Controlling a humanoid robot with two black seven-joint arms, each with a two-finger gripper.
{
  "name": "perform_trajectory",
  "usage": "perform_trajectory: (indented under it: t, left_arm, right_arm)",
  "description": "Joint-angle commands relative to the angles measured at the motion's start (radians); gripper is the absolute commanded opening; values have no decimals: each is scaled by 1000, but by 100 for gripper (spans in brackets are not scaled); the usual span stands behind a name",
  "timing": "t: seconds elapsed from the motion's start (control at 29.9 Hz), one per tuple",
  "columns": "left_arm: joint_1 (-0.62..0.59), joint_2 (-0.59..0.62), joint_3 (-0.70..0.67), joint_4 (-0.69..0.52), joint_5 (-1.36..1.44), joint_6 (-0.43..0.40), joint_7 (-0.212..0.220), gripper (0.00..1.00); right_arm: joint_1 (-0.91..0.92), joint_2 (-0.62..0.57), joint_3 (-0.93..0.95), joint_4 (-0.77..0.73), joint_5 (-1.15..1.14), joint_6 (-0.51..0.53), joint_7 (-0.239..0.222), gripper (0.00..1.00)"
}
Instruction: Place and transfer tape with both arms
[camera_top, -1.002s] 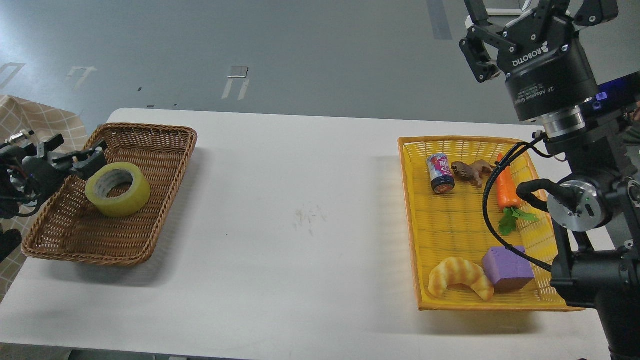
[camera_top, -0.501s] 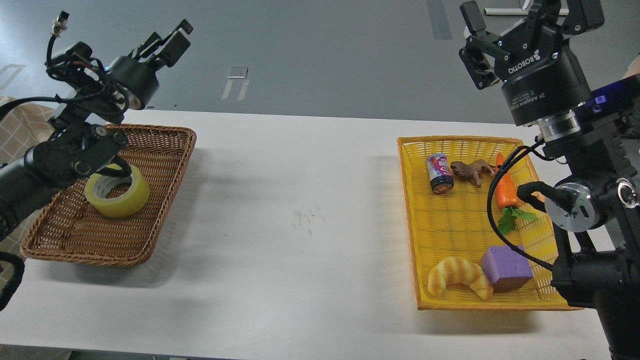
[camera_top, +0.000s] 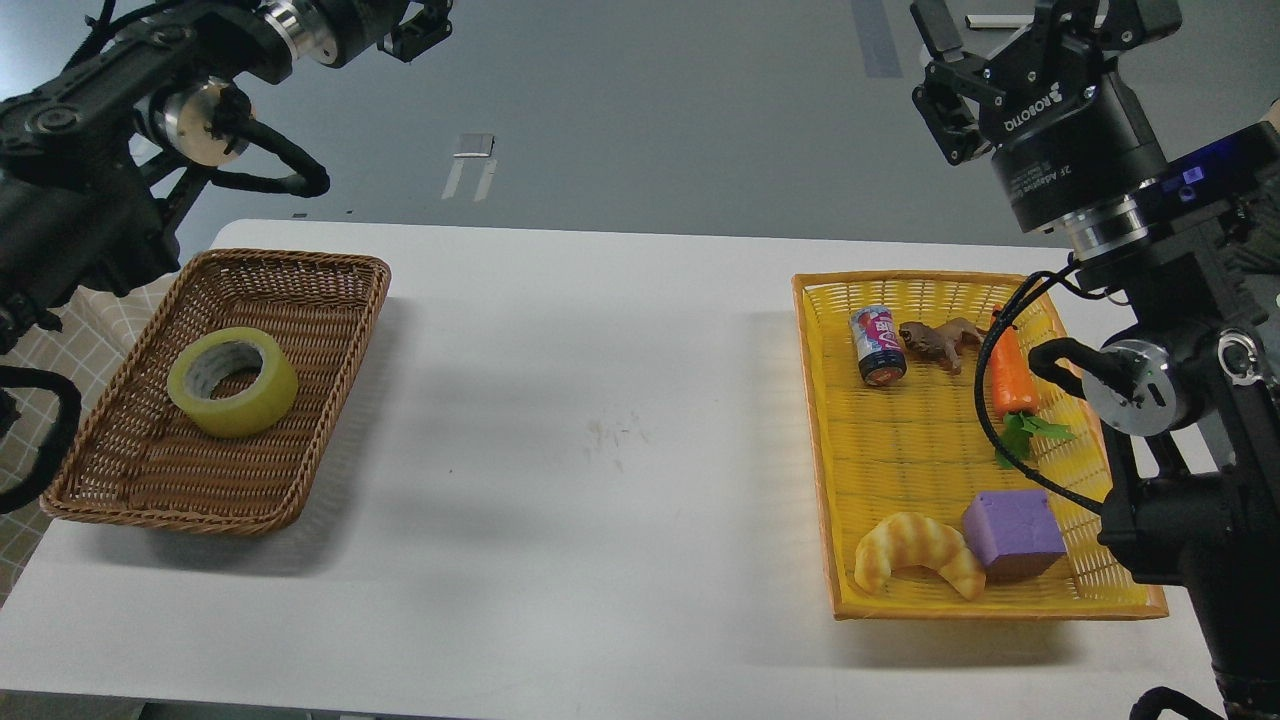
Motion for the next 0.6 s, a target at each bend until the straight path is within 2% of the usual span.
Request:
perform_trajectory:
  t: [0.0, 0.1, 0.23, 0.33, 0.5, 0.57]
  left_arm:
    - [8, -10, -112, -21, -2, -14, 7, 98]
    - [67, -25, -148, -99, -8, -14, 0, 98]
    - [266, -63, -279, -317, 2, -14, -2, 98]
    - [330, -109, -359, -375, 33, -14, -2, 98]
    - [411, -160, -467, -397, 142, -9, -2, 98]
    - [491, -180, -519, -467, 150, -3, -1, 98]
  right_arm:
    - [34, 0, -11, -11, -14, 0, 1, 100]
    - [76, 2, -11, -46, -14, -2, -1, 100]
    - [138, 8, -14, -86, -13, -9, -1, 100]
    - [159, 11, -20, -91, -11, -9, -1, 100]
    - [163, 23, -32, -71, -5, -3, 14, 100]
    - [165, 54, -5, -60, -5, -11, 18, 100]
